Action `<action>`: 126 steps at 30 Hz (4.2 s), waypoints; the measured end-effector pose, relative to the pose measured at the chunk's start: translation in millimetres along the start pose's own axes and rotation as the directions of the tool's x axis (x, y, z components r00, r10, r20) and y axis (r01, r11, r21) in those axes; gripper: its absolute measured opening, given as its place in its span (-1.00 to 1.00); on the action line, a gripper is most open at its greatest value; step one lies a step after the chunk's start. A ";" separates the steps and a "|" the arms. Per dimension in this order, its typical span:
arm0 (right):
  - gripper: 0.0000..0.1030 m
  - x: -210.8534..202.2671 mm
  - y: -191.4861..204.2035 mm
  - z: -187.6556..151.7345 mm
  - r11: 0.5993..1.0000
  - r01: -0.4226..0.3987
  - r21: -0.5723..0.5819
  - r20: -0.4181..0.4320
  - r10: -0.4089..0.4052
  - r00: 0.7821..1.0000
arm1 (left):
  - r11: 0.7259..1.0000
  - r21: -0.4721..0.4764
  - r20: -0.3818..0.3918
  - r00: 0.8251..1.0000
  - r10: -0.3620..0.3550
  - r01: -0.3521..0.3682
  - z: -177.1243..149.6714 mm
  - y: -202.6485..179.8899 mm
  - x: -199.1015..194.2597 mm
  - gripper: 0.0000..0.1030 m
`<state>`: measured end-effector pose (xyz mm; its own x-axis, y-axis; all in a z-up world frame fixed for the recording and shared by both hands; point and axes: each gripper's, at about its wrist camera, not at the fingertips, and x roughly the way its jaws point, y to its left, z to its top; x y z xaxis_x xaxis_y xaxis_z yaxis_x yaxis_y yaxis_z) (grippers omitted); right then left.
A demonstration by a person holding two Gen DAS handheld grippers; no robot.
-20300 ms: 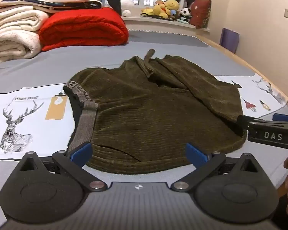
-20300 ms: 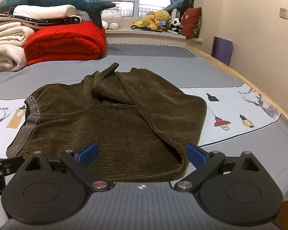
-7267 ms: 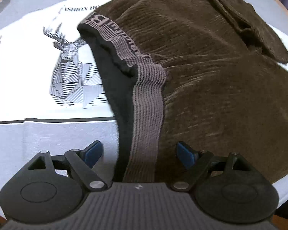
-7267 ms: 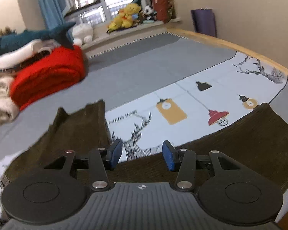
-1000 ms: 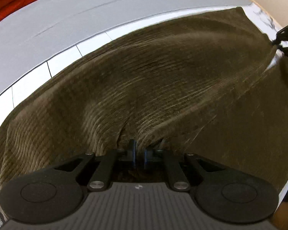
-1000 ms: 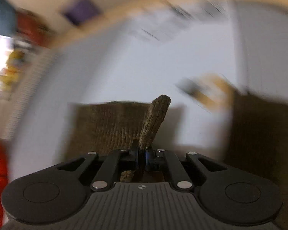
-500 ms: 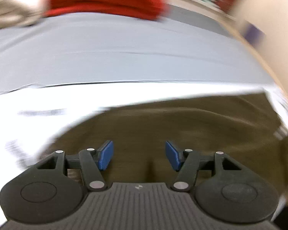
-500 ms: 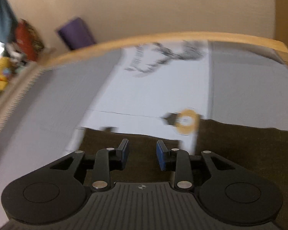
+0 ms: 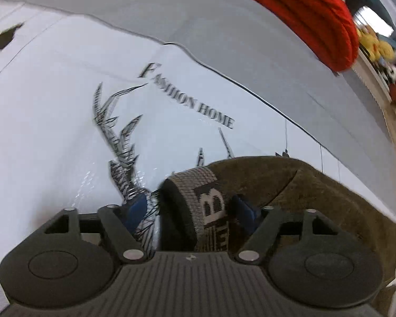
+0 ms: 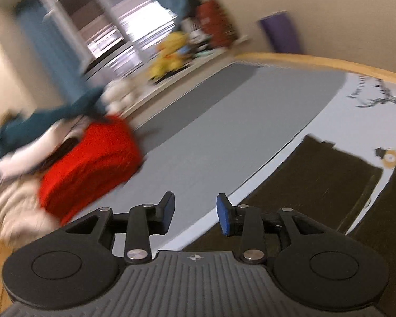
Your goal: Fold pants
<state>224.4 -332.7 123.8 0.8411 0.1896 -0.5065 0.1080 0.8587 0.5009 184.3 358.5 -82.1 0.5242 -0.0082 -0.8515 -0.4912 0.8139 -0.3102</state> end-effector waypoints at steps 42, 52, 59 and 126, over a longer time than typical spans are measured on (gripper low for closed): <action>-0.21 -9.6 8.2 -101.5 0.980 -0.094 -0.178 -0.282 0.041 0.959 | 0.946 0.316 -0.209 0.968 0.137 -0.066 -123.6 -11.3 -82.7 0.51; -0.21 -13.5 -15.7 -102.9 0.983 -0.039 -0.182 -0.285 -0.014 0.959 | 0.856 0.517 -0.213 0.969 0.124 0.004 -152.3 -15.3 -87.9 -0.33; -0.21 -11.2 -18.0 -107.1 0.986 -0.016 -0.164 -0.297 -0.034 0.954 | 0.823 0.561 -0.164 0.962 0.217 -0.090 -155.9 3.1 -111.2 -0.74; -0.21 4.9 41.9 -126.1 0.889 -0.054 -0.456 -0.229 -0.058 0.972 | 0.900 0.429 0.162 0.987 0.006 -0.076 -80.2 -127.3 -124.1 -0.71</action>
<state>166.3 -235.8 53.7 0.6895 0.2433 -0.6822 -0.1910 0.9696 0.1528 126.0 209.3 29.2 0.6271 0.0912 -0.7736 -0.1840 0.9824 -0.0333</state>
